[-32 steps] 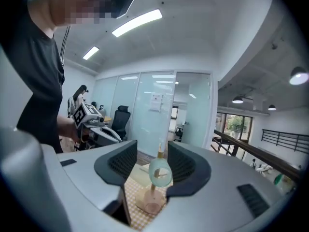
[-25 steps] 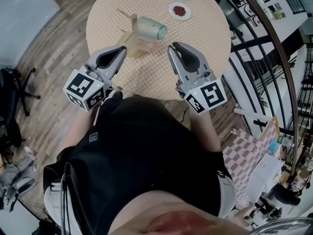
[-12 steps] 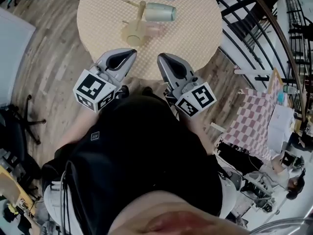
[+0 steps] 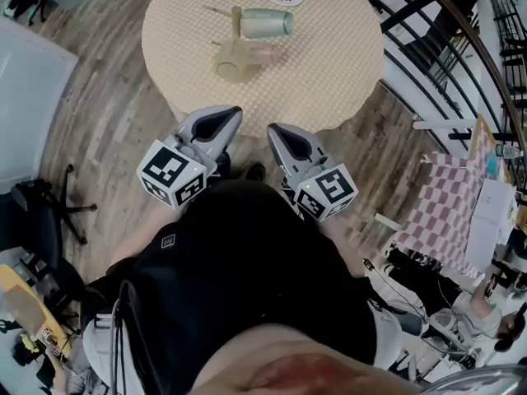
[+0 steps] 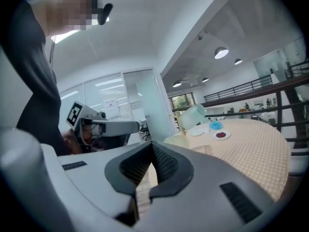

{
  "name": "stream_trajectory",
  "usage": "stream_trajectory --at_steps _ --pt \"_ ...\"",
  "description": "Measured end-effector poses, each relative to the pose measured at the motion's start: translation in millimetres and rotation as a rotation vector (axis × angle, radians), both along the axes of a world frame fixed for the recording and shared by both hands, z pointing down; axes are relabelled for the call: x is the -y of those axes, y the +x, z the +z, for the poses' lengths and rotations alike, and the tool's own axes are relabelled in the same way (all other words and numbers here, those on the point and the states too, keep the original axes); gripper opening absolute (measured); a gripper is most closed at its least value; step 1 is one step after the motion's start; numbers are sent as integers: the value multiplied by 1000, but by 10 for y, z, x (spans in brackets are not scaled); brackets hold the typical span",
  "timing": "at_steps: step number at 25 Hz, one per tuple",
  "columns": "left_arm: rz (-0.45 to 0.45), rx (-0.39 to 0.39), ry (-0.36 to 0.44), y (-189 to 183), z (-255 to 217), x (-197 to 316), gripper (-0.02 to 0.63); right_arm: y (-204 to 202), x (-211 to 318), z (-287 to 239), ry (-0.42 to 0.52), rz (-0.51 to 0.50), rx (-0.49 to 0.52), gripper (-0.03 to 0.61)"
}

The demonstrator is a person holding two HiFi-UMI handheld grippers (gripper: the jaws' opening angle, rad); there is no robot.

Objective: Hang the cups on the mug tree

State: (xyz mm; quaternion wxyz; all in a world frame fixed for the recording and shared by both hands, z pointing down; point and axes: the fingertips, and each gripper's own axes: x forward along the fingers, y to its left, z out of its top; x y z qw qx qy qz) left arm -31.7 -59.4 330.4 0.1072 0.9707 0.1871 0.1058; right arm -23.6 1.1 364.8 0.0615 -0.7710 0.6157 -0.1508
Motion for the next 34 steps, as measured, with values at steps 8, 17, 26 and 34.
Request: stream_trajectory --at_steps 8,17,26,34 --pt "37 -55 90 14 -86 186 6 232 -26 -200 43 176 -95 14" --pt "15 -95 89 96 -174 398 6 293 187 -342 45 148 -139 14" --pt "16 -104 82 125 -192 409 6 345 178 -336 59 161 -119 14" --pt "10 -98 84 115 -197 419 6 323 230 -336 63 137 -117 14"
